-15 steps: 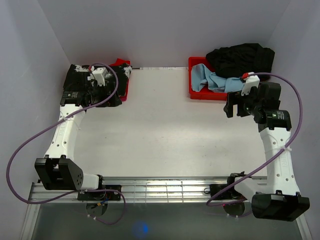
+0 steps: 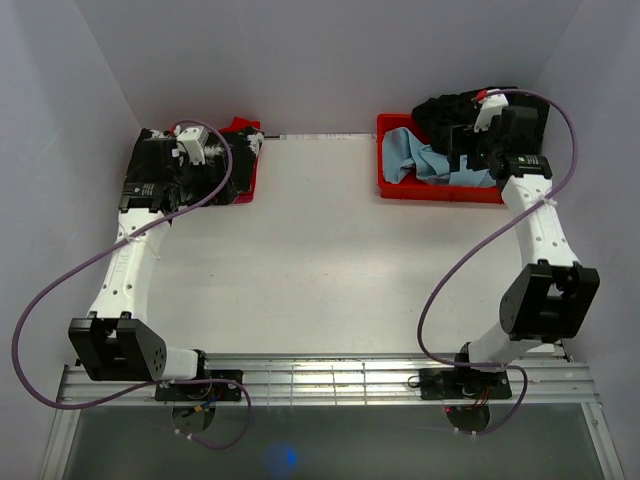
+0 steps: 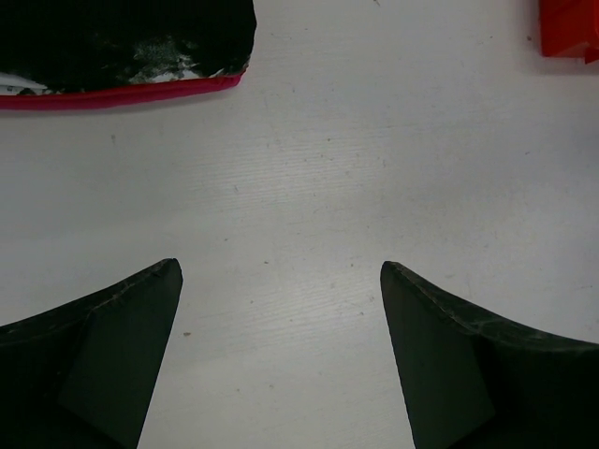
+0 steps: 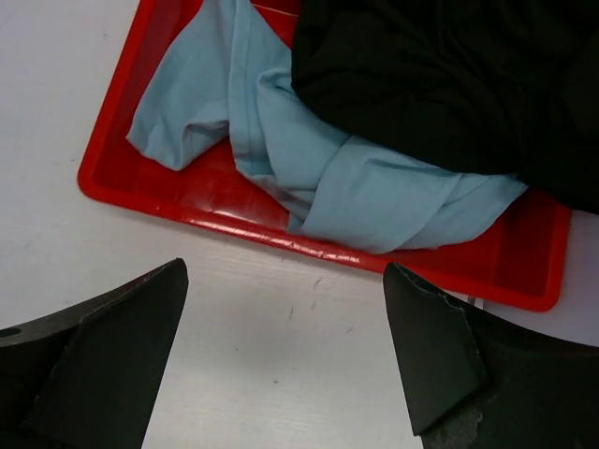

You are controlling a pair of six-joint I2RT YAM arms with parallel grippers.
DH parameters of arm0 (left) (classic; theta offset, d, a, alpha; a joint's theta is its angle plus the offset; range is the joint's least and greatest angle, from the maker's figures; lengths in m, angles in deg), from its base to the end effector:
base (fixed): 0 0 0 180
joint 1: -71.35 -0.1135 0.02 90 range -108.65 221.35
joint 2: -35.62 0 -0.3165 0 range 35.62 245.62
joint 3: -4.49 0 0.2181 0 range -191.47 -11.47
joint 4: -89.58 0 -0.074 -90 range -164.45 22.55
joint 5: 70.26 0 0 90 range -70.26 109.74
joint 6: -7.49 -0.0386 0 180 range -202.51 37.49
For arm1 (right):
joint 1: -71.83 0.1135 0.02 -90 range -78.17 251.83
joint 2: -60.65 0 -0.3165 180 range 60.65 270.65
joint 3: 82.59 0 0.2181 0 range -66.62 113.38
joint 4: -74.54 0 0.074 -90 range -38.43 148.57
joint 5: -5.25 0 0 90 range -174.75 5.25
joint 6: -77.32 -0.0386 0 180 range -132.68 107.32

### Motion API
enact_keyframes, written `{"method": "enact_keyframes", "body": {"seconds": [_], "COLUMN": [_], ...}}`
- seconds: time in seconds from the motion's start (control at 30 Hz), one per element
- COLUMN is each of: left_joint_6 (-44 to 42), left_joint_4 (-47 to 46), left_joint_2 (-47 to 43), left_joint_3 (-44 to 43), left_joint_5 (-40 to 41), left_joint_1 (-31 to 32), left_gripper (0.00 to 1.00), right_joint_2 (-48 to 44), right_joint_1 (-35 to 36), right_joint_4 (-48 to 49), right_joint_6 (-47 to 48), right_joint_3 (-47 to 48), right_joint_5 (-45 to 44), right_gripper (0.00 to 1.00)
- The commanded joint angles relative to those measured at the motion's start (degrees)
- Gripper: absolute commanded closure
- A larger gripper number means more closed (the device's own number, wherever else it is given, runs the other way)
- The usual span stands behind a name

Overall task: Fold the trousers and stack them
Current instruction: Grab the trousers from the pile

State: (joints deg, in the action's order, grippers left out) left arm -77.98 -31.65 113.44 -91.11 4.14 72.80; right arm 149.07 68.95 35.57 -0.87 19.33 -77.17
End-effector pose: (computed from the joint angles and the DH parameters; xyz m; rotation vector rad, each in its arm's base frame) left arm 0.2445 -0.0166 0.4166 0.0809 2.2794 -0.3655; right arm 0.3245 -0.0112 0.4325 -0.2402 1.9969 -0.0302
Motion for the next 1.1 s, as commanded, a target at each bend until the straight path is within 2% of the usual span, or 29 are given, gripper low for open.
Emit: {"method": "enact_keyframes", "body": {"seconds": [0.0,0.33,0.43,0.67,0.77,0.8,0.83,0.9,0.93,1.0,1.03,1.07], "left_joint_6": [-0.31,-1.72,-1.81,-2.16,-2.07,-1.99,-1.90,-1.55,-1.02,-0.76,-0.58,-0.58], "left_joint_4": [-0.80,0.00,0.52,1.75,1.84,1.84,1.84,1.84,1.93,2.11,2.11,2.02], "left_joint_2": [-2.85,-0.31,1.28,4.70,5.85,6.11,6.37,6.73,6.82,6.73,6.64,6.55], "left_joint_3": [1.41,2.47,2.82,2.47,1.59,1.50,1.41,1.50,1.68,1.76,1.68,1.59], "left_joint_5": [3.72,9.35,10.23,11.11,10.67,10.50,10.50,10.24,9.71,9.09,8.66,8.39], "left_joint_1": [-0.05,-0.05,-0.05,-0.05,-0.05,-0.05,-0.05,-0.05,-0.05,-0.05,-0.13,-0.05], "left_gripper": [0.02,0.02,0.02,0.02,0.02,0.02,0.02,0.02,0.02,0.02,0.02,0.02], "right_joint_2": [7.60,31.88,37.69,44.38,46.57,47.45,47.80,48.59,48.86,49.65,49.74,49.83], "right_joint_1": [0.06,0.06,0.06,0.06,-0.03,-0.03,-0.11,-0.11,-0.11,-0.11,-0.11,-0.20], "right_joint_4": [7.44,7.36,8.76,19.21,22.30,22.56,24.74,25.38,25.90,26.78,28.52,29.50], "right_joint_6": [0.93,2.16,2.07,7.52,10.15,10.51,10.68,10.60,10.69,11.47,12.26,12.53], "right_joint_3": [6.92,28.10,32.68,32.97,33.49,33.75,34.10,36.03,36.74,38.58,39.02,39.38], "right_joint_5": [-3.70,-6.96,-10.99,-23.54,-26.12,-26.38,-26.38,-25.77,-25.07,-24.80,-25.84,-26.38], "right_gripper": [0.10,0.10,0.10,0.10,0.10,0.09,0.01,0.14,0.34,0.48,0.60,0.65]}}
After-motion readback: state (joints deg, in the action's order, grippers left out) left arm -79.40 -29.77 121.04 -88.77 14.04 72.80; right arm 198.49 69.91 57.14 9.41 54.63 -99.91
